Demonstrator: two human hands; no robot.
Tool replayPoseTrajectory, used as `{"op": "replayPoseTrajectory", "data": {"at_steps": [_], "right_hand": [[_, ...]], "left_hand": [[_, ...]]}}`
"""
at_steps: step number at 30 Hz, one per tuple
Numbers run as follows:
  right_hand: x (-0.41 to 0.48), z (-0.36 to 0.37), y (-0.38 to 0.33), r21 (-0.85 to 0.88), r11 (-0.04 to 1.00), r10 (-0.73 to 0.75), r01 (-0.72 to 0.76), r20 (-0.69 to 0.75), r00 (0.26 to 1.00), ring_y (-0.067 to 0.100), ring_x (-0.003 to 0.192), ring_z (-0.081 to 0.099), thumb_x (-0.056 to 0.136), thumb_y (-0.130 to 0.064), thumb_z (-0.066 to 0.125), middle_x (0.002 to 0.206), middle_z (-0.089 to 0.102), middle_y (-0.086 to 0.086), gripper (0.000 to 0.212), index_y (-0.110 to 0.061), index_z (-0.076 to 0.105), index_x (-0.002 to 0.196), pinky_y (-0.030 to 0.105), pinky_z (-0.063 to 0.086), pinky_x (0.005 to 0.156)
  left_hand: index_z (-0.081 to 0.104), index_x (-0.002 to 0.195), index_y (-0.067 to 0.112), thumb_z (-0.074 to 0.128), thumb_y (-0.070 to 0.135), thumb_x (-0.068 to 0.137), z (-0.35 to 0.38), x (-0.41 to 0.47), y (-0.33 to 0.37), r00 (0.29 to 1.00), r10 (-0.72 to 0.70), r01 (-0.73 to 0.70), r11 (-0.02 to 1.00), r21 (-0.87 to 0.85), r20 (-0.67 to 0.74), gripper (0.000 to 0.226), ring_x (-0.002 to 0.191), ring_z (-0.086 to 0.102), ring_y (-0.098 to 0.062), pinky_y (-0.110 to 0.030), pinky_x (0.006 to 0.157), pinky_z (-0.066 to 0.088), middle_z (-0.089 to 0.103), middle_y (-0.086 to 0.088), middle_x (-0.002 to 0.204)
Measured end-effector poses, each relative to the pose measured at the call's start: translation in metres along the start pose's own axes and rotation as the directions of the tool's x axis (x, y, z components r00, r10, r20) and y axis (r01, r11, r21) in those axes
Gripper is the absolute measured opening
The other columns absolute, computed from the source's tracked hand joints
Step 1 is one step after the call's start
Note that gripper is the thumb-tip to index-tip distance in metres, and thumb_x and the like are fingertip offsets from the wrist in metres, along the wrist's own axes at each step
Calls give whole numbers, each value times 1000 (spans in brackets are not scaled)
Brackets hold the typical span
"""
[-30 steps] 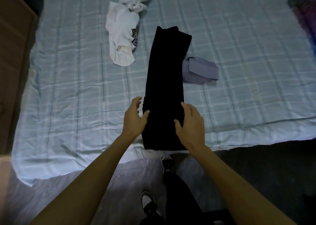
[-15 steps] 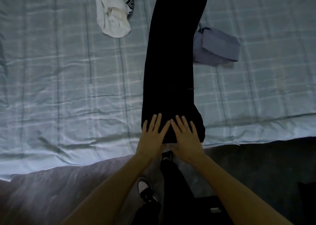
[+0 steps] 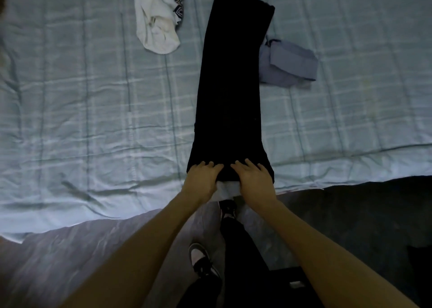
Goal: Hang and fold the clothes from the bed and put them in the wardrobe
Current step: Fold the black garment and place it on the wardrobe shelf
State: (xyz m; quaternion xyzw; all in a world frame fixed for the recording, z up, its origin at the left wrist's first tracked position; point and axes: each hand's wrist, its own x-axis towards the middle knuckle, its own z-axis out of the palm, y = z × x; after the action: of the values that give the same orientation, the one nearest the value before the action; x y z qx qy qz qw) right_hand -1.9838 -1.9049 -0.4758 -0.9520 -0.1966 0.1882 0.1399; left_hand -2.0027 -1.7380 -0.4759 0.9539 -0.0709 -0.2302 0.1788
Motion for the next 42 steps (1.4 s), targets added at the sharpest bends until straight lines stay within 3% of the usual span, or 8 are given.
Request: {"op": "replayPoseTrajectory", "data": {"at_steps": [6,12,17,21,23,30,36,42], "right_hand": [[-56,-19,-52,-55,998,37,-29,151,988,22,104,58,84,-14,53,105,67,0,32,-24,61,113,41,29,106],[-74,-46,-60,-52,998,31,-26,86,996,24,94,61,82,-15,51,97,67,1,30,-24,61,109,39,31,103],[-6,-97,-47,-83,996,12,-32,-239,971,28,86,62,79,-17,58,86,66,5,19,-18,65,96,43,28,102],[56,-113,-33,30,1000,11,10,-627,779,27,103,53,85,-11,58,109,62,11,26,-12,63,110,47,37,101],[74,-108,-27,79,994,3,75,-706,708,28,113,48,88,-9,56,122,55,16,32,-8,58,120,46,37,101],[72,-14,8,29,989,-140,145,-129,982,32,133,41,85,-31,46,139,48,15,53,-12,48,134,53,42,100],[94,5,21,-109,986,-124,124,4,992,28,144,13,76,-33,67,155,24,11,85,-16,25,148,52,12,114],[109,14,19,-92,994,-62,55,-74,995,33,138,32,72,-16,75,147,40,13,77,-11,41,142,52,25,109]], "left_hand": [[57,125,22,43,34,80,-23,-79,5,986,15,28,967,-255,167,49,102,61,-24,-31,83,49,65,-4,117],[63,115,23,56,29,90,-57,-81,9,965,49,0,983,-186,259,27,98,61,-21,-35,81,50,66,-2,109],[62,115,27,55,30,90,-115,-28,16,987,-32,36,999,26,-160,27,97,61,-25,-33,83,41,67,-3,105],[62,111,13,54,16,89,-130,23,9,705,-171,124,985,-118,-688,24,104,52,-27,-47,103,32,59,-11,106],[56,116,8,52,14,90,-128,38,9,608,-229,71,969,-235,-760,27,106,49,-24,-38,100,35,56,-12,114],[26,147,12,56,24,76,-15,39,-26,980,-108,112,994,16,-166,78,139,29,-34,-53,105,35,32,-16,150],[19,150,17,79,33,62,-3,62,-44,980,0,44,975,219,-197,107,142,20,-36,-53,111,24,24,-19,153],[35,145,12,75,10,68,-2,99,-50,972,61,-5,971,239,-227,87,135,36,-37,-57,106,31,38,-21,146]]}}
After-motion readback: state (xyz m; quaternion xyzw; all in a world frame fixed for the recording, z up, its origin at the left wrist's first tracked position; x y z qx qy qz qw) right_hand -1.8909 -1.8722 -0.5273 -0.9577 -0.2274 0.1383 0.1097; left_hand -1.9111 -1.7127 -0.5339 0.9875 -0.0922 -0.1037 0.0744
